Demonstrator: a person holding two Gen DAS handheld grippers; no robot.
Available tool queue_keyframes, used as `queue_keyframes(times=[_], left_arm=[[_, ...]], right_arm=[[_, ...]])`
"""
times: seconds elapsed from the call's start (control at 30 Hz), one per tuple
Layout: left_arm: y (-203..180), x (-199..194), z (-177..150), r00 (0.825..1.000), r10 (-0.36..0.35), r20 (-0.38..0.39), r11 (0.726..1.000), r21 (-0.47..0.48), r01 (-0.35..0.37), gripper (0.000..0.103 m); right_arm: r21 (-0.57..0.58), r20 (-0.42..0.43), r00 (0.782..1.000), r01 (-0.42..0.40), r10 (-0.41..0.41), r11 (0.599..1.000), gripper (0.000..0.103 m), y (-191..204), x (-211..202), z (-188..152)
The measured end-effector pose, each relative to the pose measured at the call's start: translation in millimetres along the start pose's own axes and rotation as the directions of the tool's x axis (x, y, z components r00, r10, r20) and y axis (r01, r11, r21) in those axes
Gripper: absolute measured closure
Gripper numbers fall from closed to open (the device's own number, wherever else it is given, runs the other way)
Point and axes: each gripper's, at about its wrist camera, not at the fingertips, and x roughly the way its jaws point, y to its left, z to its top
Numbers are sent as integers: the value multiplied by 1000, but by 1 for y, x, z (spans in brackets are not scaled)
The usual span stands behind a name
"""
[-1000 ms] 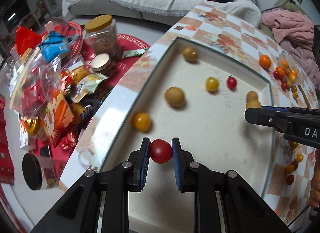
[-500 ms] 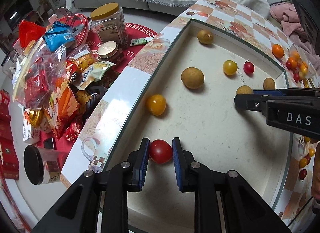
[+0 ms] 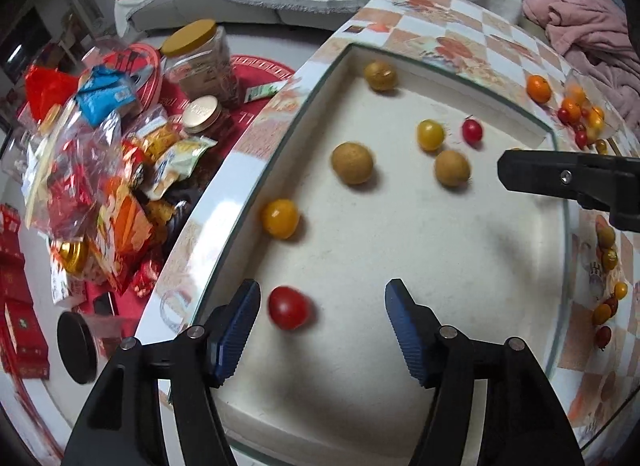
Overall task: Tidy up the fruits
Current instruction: 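Grasp a red cherry tomato with the left gripper while the right grasps a yellow tomato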
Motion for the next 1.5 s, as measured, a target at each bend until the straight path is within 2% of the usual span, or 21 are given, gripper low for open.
queue_keyframes(times=[0.23,0.5,0.67,0.87,0.93,1.37,1.5], left_arm=[[-55,-19,32,995,-77,63,989,130,68,37],[-139,-31,66,976,-200,81,949,264,173,37],[-189,-21,85,967,-249,51,922,319,221,37],[-231,3,103,964,-264,30,913,330,240,37],[-240,9,107,963,-267,31,910,336,242,37],[-282,38,130,960,-275,52,893,382,236,37],[-291,44,131,961,-273,46,889,393,234,37]], right_arm=[[172,36,996,76,-84,982,24,-71,-33,-21],[378,14,977,192,-213,906,24,-174,-60,-51],[448,3,967,228,-256,864,24,-223,-65,-55],[468,24,961,232,-275,853,26,-252,-64,-43],[466,35,963,222,-269,856,34,-258,-62,-38],[421,55,978,161,-203,892,58,-277,-49,-13],[391,48,982,150,-183,908,78,-279,-51,-13]])
